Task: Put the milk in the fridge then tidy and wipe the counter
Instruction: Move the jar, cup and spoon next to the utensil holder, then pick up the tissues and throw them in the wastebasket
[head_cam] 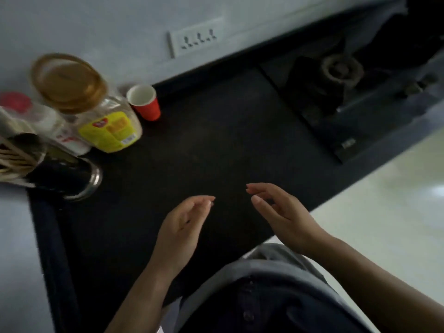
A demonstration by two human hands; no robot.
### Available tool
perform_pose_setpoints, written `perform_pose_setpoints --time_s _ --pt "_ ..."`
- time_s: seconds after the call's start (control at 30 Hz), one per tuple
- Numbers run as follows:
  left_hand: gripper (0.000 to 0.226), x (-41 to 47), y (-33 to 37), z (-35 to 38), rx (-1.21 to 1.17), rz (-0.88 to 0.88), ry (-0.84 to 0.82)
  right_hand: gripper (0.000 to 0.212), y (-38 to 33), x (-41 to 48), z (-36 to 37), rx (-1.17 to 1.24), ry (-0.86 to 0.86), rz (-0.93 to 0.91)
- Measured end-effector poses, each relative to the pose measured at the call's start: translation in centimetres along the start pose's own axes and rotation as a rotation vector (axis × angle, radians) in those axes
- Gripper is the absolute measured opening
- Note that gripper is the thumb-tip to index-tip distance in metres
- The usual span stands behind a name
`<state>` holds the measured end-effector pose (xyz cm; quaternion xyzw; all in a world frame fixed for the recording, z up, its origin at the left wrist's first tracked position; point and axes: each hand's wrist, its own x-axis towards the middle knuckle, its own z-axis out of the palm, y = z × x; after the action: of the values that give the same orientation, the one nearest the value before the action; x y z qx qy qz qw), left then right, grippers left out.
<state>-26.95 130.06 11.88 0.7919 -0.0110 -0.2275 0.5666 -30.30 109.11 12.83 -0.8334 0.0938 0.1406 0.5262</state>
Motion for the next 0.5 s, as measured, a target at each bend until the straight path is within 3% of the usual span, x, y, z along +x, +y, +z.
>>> perform_pose_setpoints --time_s 0.23,0.5 --pt "0.034 0.5 2.9 8.0 0.021 0.009 -0.195 0.060 5.7 -7.3 -5.3 0.044 0.295 0.071" --pt "0.026 -0.8 6.3 24.4 0.077 0.054 -0.447 0.051 15.2 -19.1 -13.9 0.130 0.572 0.195"
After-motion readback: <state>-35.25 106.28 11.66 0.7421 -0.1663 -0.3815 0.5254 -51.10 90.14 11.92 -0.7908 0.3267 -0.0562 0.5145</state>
